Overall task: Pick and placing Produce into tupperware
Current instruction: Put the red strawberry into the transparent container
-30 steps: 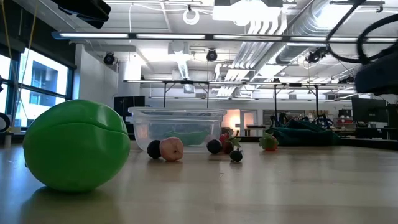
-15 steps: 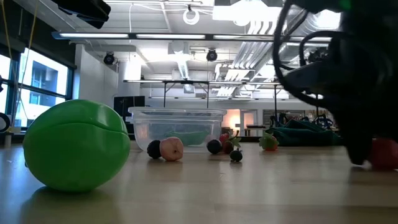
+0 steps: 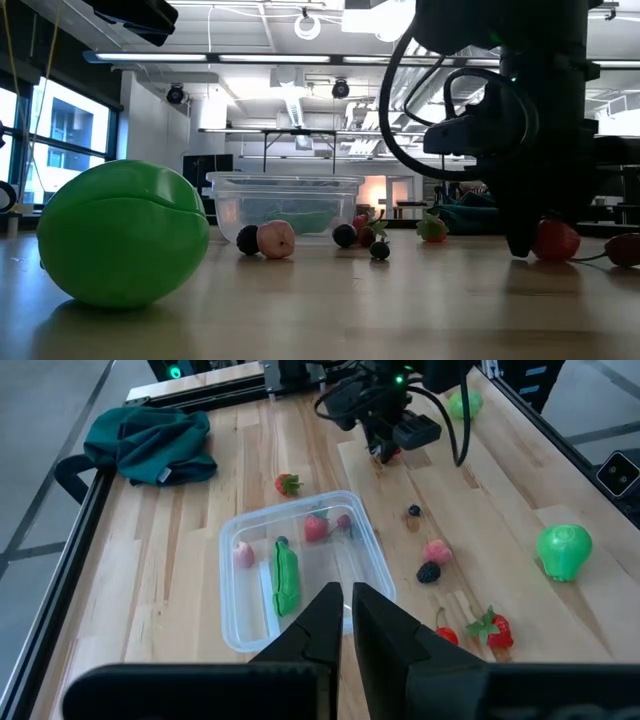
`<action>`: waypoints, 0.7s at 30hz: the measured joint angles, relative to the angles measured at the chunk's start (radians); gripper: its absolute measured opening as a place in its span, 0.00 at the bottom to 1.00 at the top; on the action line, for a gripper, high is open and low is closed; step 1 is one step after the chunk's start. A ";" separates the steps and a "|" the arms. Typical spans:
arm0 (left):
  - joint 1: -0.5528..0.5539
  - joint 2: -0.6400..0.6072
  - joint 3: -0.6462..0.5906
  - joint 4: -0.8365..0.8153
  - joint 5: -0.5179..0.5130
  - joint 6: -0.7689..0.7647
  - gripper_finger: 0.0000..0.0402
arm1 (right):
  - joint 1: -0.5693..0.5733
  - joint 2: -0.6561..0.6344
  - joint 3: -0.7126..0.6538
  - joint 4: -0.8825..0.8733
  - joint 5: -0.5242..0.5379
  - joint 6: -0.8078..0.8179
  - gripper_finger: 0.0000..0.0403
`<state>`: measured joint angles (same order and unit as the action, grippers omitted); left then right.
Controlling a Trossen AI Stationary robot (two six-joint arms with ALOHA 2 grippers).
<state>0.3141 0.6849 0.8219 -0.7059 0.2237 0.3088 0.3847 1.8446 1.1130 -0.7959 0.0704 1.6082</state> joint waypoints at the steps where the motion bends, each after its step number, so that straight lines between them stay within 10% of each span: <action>1: 0.000 0.000 0.000 0.000 0.000 0.000 0.05 | -0.001 0.000 0.000 0.000 0.000 -0.010 0.32; 21: 0.000 0.000 0.000 0.000 0.000 0.000 0.05 | -0.005 0.000 0.000 -0.035 0.003 -0.041 0.45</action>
<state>0.3141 0.6850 0.8219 -0.7056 0.2237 0.3088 0.3801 1.8446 1.1130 -0.8307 0.0734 1.5673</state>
